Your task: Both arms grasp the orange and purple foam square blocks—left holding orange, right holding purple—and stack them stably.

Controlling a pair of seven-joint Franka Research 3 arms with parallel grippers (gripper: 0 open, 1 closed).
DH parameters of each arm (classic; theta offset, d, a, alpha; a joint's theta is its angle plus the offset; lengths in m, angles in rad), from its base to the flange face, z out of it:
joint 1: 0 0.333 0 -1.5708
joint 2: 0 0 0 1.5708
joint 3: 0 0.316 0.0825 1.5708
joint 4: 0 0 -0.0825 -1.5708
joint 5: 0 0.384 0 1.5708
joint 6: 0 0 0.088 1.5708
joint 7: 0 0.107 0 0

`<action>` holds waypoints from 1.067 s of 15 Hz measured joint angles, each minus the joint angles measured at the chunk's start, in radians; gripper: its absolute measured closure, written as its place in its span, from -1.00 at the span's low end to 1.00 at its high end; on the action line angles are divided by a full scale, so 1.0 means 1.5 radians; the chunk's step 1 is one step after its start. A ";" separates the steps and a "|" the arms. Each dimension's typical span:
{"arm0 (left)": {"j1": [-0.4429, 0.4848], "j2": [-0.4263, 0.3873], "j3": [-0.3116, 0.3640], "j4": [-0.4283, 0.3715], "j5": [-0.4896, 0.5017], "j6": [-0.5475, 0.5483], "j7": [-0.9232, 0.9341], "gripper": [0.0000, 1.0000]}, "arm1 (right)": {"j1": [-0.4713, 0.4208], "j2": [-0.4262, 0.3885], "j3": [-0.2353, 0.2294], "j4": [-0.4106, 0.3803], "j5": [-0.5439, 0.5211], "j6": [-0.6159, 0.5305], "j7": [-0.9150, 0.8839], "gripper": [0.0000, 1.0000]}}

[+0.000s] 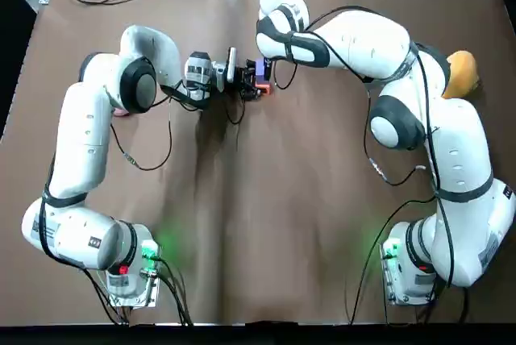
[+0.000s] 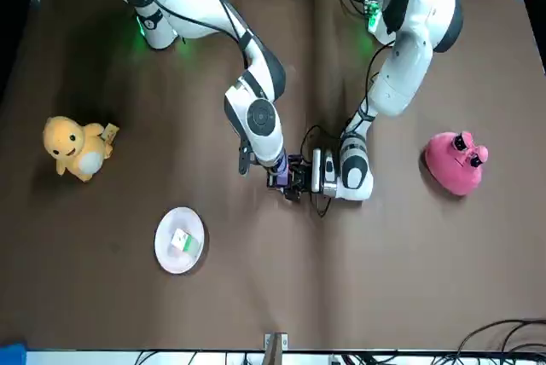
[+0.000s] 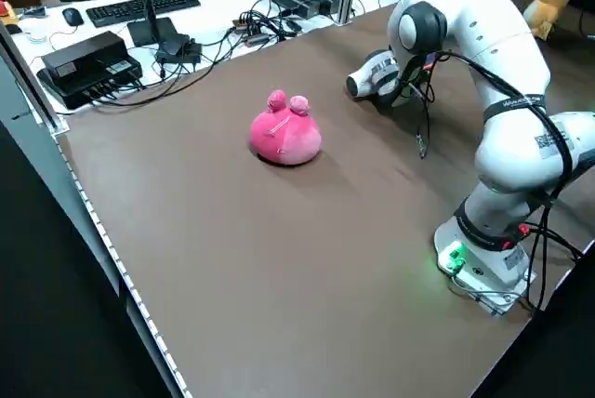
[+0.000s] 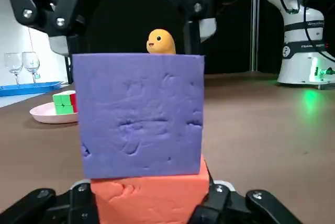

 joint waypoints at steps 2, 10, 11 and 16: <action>0.000 0.000 0.000 0.000 0.000 0.000 0.000 -0.28 | 0.001 0.000 0.000 -0.002 0.000 0.000 0.000 -0.57; -0.001 0.000 0.001 0.003 0.000 0.001 0.001 -0.44 | 0.002 0.000 0.001 -0.007 0.000 -0.001 0.000 -0.57; -0.001 0.000 0.001 0.003 0.000 0.002 0.001 -0.63 | 0.002 0.000 0.001 -0.007 0.000 -0.001 0.000 -0.57; -0.001 0.000 0.004 0.004 0.000 0.002 0.001 -1.00 | 0.002 0.000 0.003 -0.007 0.000 -0.002 0.000 -0.58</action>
